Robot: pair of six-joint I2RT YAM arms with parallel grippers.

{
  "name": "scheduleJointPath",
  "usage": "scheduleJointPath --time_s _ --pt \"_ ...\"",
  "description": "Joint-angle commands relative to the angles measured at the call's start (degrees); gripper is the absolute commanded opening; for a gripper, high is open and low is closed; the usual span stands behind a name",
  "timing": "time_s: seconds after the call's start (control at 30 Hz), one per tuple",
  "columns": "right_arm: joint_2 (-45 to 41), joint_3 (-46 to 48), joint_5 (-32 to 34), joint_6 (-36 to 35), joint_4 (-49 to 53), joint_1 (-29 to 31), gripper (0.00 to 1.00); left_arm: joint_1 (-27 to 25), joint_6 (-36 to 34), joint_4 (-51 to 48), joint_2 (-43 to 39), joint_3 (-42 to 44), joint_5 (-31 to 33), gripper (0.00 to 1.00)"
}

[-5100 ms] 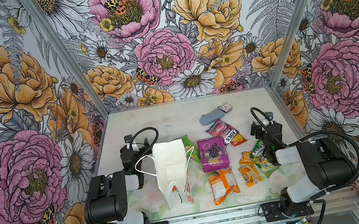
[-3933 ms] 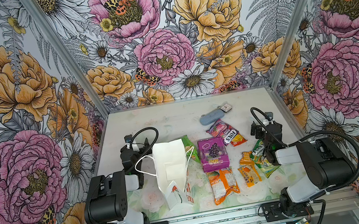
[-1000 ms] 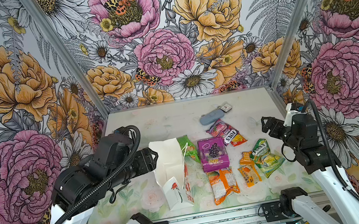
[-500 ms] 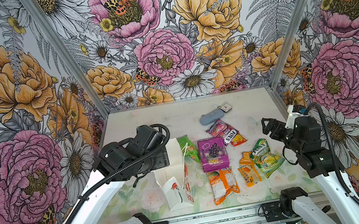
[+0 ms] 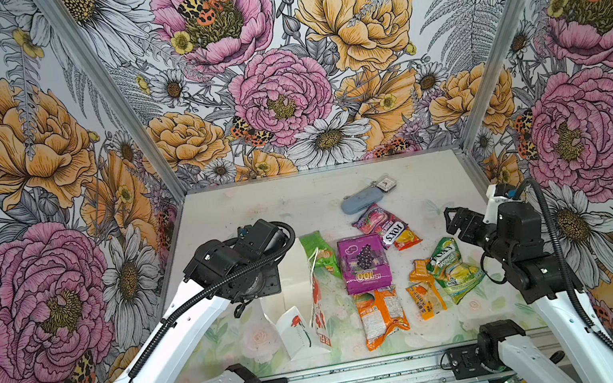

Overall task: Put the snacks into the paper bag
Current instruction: 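Grip the paper bag's rim with the left gripper and pull it upright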

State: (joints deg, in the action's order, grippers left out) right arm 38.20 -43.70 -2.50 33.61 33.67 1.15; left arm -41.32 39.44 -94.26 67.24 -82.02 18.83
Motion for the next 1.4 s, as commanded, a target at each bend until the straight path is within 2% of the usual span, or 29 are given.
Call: scheduleJointPath --time_s 0.0,0.17,0.47,0.57,0.7,0.83,1.03,1.13,1.23,1.3,1.37 --pt "-1.0 0.0 -0.8 0.2 0.1 -0.1 0.94 1.0 -1.8 1.4 -1.4 2.2 -2.6 0.56" --pt "0.5 -0.3 -0.3 0.2 0.9 -0.1 0.94 2.6 -2.9 5.1 -3.7 4.0 -3.0 0.52" --pt "3.2 -1.0 -1.1 1.5 2.0 -0.2 0.93 5.7 -5.7 10.8 -7.3 5.9 -6.3 0.10" --pt "4.3 -0.9 -1.6 2.0 2.1 -0.1 0.93 7.2 -7.2 11.8 -8.7 4.9 -5.8 0.00" --pt "6.3 -0.8 -2.6 2.9 2.2 -0.1 0.92 10.5 -10.6 11.5 -9.9 1.0 -4.0 0.00" --pt "8.7 -0.5 -4.0 4.2 2.1 0.1 0.90 13.6 -14.1 10.7 -10.3 -4.4 2.4 0.00" --pt "12.6 -0.5 -4.5 4.6 2.2 1.8 0.89 20.4 -19.9 6.7 -6.1 -11.6 11.8 0.00" --pt "15.1 -0.5 -3.8 5.2 2.2 3.9 0.89 23.1 -21.3 7.2 -5.1 -12.2 13.6 0.00" --pt "18.4 -0.8 -2.3 7.0 1.9 7.4 0.88 23.3 -22.9 8.4 -3.0 -10.5 15.3 0.00" --pt "21.4 -1.6 -2.0 8.2 0.5 11.0 0.88 23.4 -23.4 10.1 -2.1 -8.5 15.3 0.00" --pt "24.8 -3.8 -1.1 9.3 -0.1 15.2 0.87 23.7 -23.8 12.7 -2.0 -6.2 12.6 0.00"
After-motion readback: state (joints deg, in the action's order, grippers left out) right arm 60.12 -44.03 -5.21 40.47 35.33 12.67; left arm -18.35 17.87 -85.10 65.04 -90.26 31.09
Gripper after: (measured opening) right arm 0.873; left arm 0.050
